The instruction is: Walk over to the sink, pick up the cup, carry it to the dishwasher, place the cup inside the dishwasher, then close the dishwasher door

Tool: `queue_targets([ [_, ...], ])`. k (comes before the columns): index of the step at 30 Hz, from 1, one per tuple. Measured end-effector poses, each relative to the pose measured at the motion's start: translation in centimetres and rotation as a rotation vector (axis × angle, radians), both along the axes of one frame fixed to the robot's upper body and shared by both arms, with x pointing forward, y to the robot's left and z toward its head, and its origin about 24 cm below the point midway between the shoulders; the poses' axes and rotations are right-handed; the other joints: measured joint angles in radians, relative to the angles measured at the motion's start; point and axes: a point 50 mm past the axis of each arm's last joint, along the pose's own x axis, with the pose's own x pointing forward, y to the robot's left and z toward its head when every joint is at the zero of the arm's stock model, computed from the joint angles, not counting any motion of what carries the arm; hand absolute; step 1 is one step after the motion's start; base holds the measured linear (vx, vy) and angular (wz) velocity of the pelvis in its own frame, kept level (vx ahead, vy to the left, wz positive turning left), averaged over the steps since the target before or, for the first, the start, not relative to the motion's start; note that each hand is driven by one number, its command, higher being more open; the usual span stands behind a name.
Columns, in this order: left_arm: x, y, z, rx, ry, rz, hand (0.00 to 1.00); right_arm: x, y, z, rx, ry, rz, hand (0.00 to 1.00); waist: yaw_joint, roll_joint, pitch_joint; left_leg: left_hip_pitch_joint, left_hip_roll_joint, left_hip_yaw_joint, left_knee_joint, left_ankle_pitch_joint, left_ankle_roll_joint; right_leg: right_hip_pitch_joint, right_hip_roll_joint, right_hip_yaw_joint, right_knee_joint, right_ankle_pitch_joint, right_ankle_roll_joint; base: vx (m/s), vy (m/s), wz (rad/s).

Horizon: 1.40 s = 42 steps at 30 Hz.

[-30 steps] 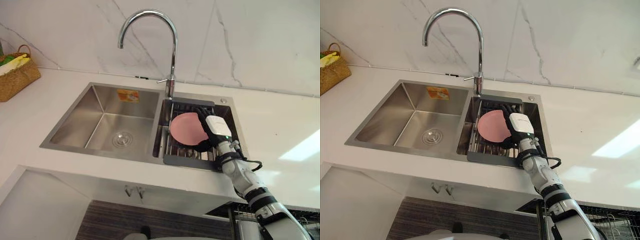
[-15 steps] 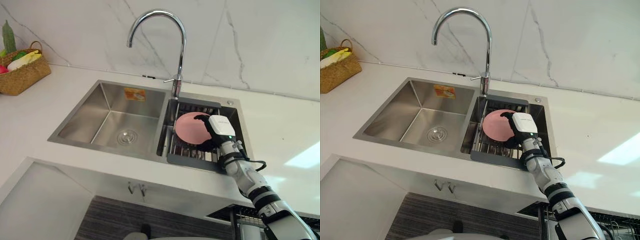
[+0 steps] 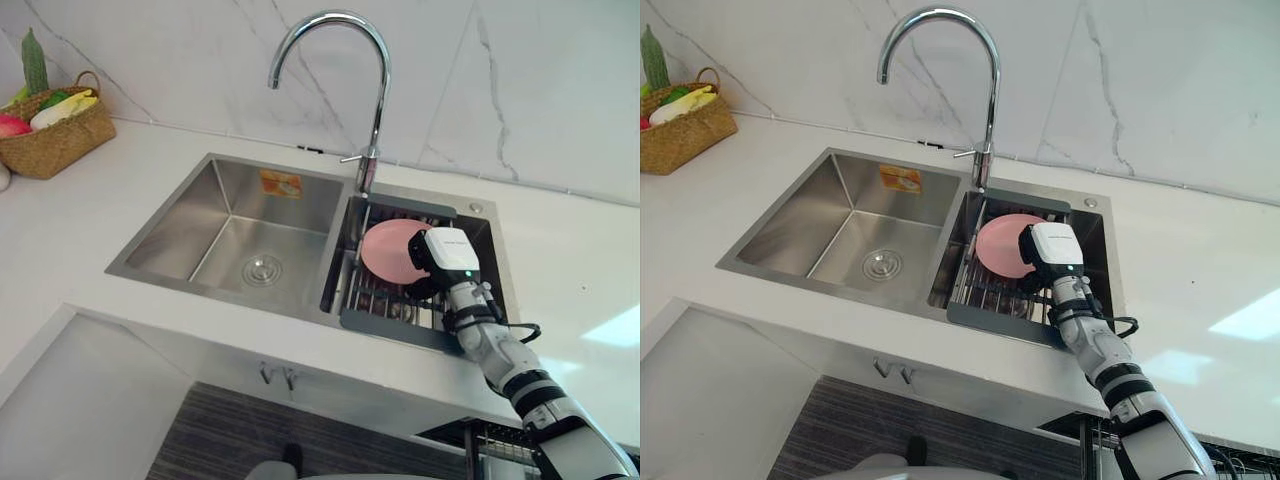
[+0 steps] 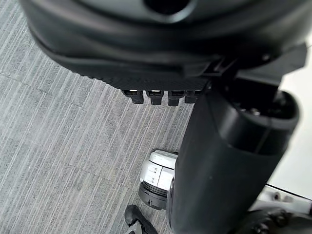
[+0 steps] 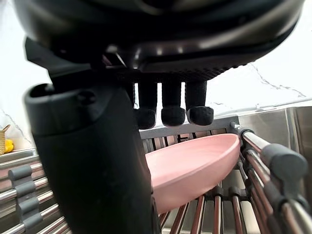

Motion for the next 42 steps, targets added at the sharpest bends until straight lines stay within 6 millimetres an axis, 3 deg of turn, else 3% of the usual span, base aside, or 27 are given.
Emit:
queue_targets([
  [3,0.1,0.0,0.0,0.002,-0.007,-0.001,1.0,-0.1,0.0,-0.1,0.005,-0.017,-0.002,0.0,0.001,0.0,0.001,-0.001,0.001,0.0,0.0,0.0,0.0,-0.001,0.001,0.001,0.0,-0.001,-0.001,0.01,0.001,0.0],
  [4,0.1,0.0,0.0,0.003,-0.01,-0.001,1.0,-0.3,-0.1,-0.1,0.011,-0.031,0.0,1.0,0.001,0.0,0.001,-0.002,0.002,0.0,0.0,0.0,0.0,-0.002,0.002,0.002,0.0,-0.003,0.0,0.04,0.001,0.01],
  [10,0.1,0.0,0.0,0.006,-0.012,0.001,1.0,-0.8,-0.2,-0.4,0.04,-0.057,-0.008,1.0,0.0,0.001,0.002,0.0,0.002,0.002,0.004,-0.001,0.0,-0.002,0.002,0.004,0.0,-0.001,-0.002,0.05,0.001,0.0],
  [25,-0.1,-0.6,-0.1,0.023,-0.008,0.038,1.0,-2.1,-1.9,-1.4,0.437,-0.062,-0.245,1.0,0.024,0.014,0.008,0.034,0.004,0.022,0.004,-0.005,-0.005,0.024,0.003,0.021,0.001,-0.003,-0.003,0.0,0.001,-0.02],
  [28,-0.6,-1.0,-0.2,0.018,0.003,0.046,1.0,-2.5,-2.3,-1.4,0.698,-0.172,-0.438,1.0,0.014,0.021,0.004,0.04,0.005,0.029,0.0,-0.009,-0.01,0.027,0.002,0.028,0.004,-0.006,-0.004,0.0,0.011,-0.07],
  [32,-1.2,-1.5,-0.2,0.006,0.018,0.055,1.0,-3.0,-3.2,-2.1,0.855,-0.212,-0.613,1.0,-0.002,0.034,-0.007,0.043,0.005,0.039,-0.002,-0.015,-0.007,0.027,0.001,0.032,0.002,-0.012,0.002,-0.01,0.018,-0.07],
  [42,-1.4,-2.0,-0.3,-0.007,0.03,0.048,1.0,-3.1,-3.1,-2.7,0.882,-0.181,-0.636,1.0,0.0,0.027,-0.02,0.051,0.004,0.036,-0.002,-0.018,-0.005,0.039,0.001,0.024,0.001,-0.01,0.0,0.04,0.009,0.01],
])
